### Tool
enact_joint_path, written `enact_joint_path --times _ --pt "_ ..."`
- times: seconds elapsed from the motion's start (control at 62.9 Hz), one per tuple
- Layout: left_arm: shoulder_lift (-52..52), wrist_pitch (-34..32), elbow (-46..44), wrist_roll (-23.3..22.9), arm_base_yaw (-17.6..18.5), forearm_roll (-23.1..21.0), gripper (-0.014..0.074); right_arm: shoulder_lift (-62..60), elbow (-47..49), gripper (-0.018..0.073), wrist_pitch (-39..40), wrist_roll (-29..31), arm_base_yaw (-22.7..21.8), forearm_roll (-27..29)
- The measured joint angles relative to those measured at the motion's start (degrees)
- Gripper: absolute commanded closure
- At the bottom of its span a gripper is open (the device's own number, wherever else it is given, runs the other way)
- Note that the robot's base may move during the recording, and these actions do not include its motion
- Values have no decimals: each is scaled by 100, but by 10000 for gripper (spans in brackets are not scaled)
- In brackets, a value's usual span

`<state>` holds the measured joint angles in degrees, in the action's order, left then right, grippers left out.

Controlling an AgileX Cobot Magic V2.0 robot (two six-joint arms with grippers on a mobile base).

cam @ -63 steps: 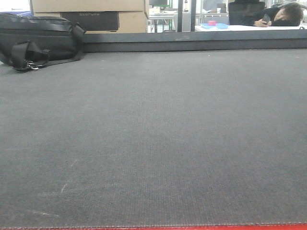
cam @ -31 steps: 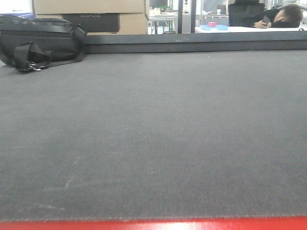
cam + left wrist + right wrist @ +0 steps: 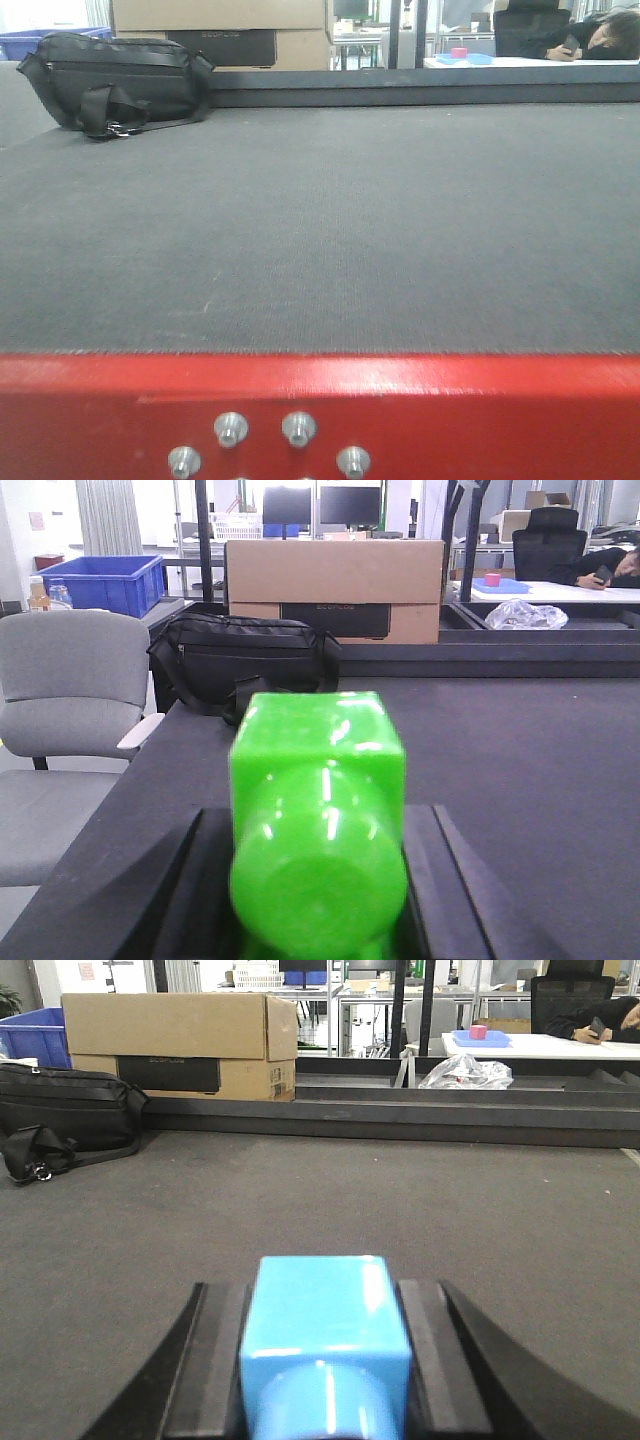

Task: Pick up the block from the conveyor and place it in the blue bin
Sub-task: 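Drive base away from conveyor toward shelves of blue bins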

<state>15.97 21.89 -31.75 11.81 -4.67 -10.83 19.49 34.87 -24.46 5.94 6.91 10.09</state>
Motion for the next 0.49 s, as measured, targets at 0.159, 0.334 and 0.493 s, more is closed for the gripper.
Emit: enact_joint_path --times 0.159,0.334,0.493 --pt "-18 0 0 0 0 0 708 0 0 721 0 0 3 0" --pt "-166 0 0 0 0 0 708 0 0 721 0 0 3 0" --pt "-267 -25 0 0 0 -10 708 0 0 721 0 0 3 0"
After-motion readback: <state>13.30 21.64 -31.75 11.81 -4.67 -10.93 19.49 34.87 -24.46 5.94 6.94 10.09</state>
